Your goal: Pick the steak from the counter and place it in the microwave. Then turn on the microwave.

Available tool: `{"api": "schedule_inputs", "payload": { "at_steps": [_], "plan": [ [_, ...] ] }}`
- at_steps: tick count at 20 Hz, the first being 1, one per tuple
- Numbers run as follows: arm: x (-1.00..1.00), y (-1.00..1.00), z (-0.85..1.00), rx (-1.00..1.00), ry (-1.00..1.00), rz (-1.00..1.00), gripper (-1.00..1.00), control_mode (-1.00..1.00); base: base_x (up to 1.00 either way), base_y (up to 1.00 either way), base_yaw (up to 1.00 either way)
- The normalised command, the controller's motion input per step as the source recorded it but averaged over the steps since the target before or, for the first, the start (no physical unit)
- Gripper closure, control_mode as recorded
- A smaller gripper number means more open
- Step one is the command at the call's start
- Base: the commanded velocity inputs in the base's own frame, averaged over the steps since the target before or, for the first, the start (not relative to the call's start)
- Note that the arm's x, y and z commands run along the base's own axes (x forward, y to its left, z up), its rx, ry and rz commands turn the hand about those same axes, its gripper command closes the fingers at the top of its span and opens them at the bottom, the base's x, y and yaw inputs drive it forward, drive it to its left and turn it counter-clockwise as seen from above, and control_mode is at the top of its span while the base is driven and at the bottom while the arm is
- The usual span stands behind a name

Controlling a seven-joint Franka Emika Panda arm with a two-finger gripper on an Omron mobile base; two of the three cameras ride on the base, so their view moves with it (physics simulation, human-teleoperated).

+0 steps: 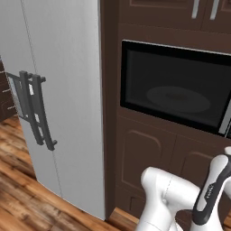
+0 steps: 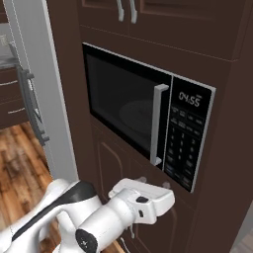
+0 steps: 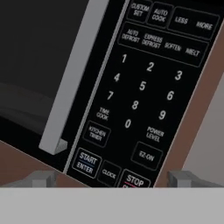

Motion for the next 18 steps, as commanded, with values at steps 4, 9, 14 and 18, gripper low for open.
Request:
{"api": "schedule_inputs", "payload": {
  "at_steps": [4,9,14,18],
  "plan": [
    [0.24,0.00,-0.19,0.00,0.00,0.00,-1.00,-1.00,0.00,0.00,0.00],
    [0.34,-0.02,-0.15,0.00,0.00,0.00,-1.00,-1.00,0.00,0.00,0.00],
    [0.26,-0.14,-0.10,0.00,0.00,0.00,-1.00,-1.00,0.00,0.00,0.00],
    [0.13,-0.29,-0.09,0.00,0.00,0.00,-1.00,-1.00,0.00,0.00,0.00]
  ]
}}
